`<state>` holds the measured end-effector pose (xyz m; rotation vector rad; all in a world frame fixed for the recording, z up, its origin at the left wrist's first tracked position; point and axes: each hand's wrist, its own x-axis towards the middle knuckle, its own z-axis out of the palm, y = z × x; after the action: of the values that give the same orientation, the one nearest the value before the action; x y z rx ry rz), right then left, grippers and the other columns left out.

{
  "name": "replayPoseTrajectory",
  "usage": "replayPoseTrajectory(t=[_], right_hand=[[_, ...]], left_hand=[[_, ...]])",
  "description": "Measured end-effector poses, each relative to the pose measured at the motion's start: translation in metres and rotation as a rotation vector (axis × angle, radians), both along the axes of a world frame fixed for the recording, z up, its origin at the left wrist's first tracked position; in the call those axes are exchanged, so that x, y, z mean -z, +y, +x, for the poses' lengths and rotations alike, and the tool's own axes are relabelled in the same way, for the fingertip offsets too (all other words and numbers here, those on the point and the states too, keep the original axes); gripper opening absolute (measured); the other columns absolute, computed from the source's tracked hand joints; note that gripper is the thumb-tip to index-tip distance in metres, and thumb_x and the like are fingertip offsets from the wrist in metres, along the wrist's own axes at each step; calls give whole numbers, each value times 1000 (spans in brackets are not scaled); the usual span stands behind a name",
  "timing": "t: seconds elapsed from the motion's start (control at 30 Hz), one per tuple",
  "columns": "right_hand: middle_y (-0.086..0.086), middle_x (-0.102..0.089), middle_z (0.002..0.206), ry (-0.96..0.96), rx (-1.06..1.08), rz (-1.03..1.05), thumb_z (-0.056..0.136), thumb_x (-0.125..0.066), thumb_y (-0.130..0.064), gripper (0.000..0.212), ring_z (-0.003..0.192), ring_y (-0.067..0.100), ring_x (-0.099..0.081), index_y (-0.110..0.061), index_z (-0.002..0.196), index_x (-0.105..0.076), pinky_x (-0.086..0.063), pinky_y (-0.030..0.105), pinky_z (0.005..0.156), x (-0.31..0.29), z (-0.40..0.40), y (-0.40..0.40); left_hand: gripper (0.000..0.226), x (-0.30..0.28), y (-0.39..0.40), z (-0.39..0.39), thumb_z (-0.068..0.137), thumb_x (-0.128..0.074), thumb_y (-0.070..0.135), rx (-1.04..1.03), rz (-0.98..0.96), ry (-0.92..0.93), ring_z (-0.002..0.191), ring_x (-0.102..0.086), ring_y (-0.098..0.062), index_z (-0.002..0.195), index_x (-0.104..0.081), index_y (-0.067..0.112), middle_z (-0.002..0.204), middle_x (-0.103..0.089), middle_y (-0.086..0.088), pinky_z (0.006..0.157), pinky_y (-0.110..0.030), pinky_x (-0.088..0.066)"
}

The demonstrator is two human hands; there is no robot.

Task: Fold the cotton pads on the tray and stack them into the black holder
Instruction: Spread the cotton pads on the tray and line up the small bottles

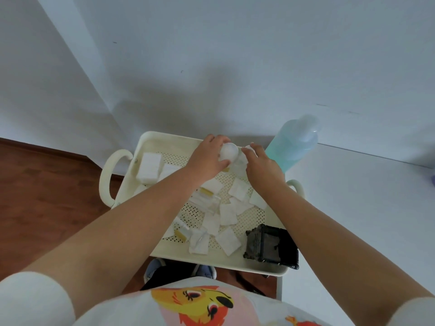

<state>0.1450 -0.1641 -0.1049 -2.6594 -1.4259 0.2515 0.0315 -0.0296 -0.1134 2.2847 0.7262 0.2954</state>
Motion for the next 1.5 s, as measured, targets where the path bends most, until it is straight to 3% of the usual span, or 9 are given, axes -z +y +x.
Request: replayPoseTrajectory(t=[0.17,0.27,0.37,0.6,0.87,1.0,1.13,1.37,1.5], right_hand=[[5,-49,130,116,-195,192,88,-54,-16,35,67,24,-60,-18,123,-56,-53,36,59,-11,-28,-4],[2,-60,112,295,-399,69,86,-59,-18,31,77,12,-53,-21,117,-61,-51,33,75,-9,-50,6],[2,-59,115,444,-402,-49,82,-65,-19,45,94,13,-56,-25,125,-54,-49,30,84,5,-68,25],[12,-57,115,581,-269,-160,69,-81,-22,91,102,26,-57,-26,141,-25,-50,39,87,28,-90,52],[11,-60,102,580,-183,-113,64,-80,-22,101,101,28,-49,-42,139,-14,-48,46,84,22,-97,43],[7,-53,113,583,-163,-20,61,-81,-23,97,105,26,-49,-42,137,-25,-47,40,87,14,-88,37],[-1,-43,121,543,-178,22,66,-78,-18,80,105,22,-50,-38,131,-39,-49,35,85,2,-74,33],[2,-44,131,351,-277,138,74,-69,-4,63,109,22,-51,-24,129,-45,-49,37,85,-27,-59,47],[-1,-51,127,91,-356,110,72,-75,-20,63,117,23,-45,-24,128,-46,-40,36,94,-35,-51,58]], left_hand=[[54,-3,9,-56,80,-76,22,-5,-136,-39,96,-60,-8,127,-51,31,119,-49,7,84,-30,-55],[41,-3,13,-106,81,-75,30,64,-151,83,101,-55,-1,115,-54,38,116,-47,16,88,-27,-52],[36,-3,13,-146,76,-75,42,264,-137,306,102,-47,7,105,-55,47,109,-47,26,89,-28,-43],[70,20,3,-169,75,-67,45,510,295,663,124,-33,-19,139,-42,37,141,-41,15,103,-36,-35],[49,28,2,-176,66,-67,46,465,219,536,102,-38,-12,107,-42,36,107,-52,21,90,-33,-39],[49,8,2,-169,55,-78,47,290,-198,406,97,-50,-2,95,-48,45,101,-56,22,79,-24,-46],[52,-14,8,-148,54,-84,39,220,-394,387,87,-63,-13,96,-54,43,102,-60,14,71,-31,-58],[52,-42,38,-114,59,-81,42,129,-251,286,91,-57,-12,99,-50,48,110,-53,15,75,-30,-51],[52,-41,53,-94,65,-82,30,47,-148,203,87,-51,-5,103,-50,43,109,-49,10,70,-24,-41]])
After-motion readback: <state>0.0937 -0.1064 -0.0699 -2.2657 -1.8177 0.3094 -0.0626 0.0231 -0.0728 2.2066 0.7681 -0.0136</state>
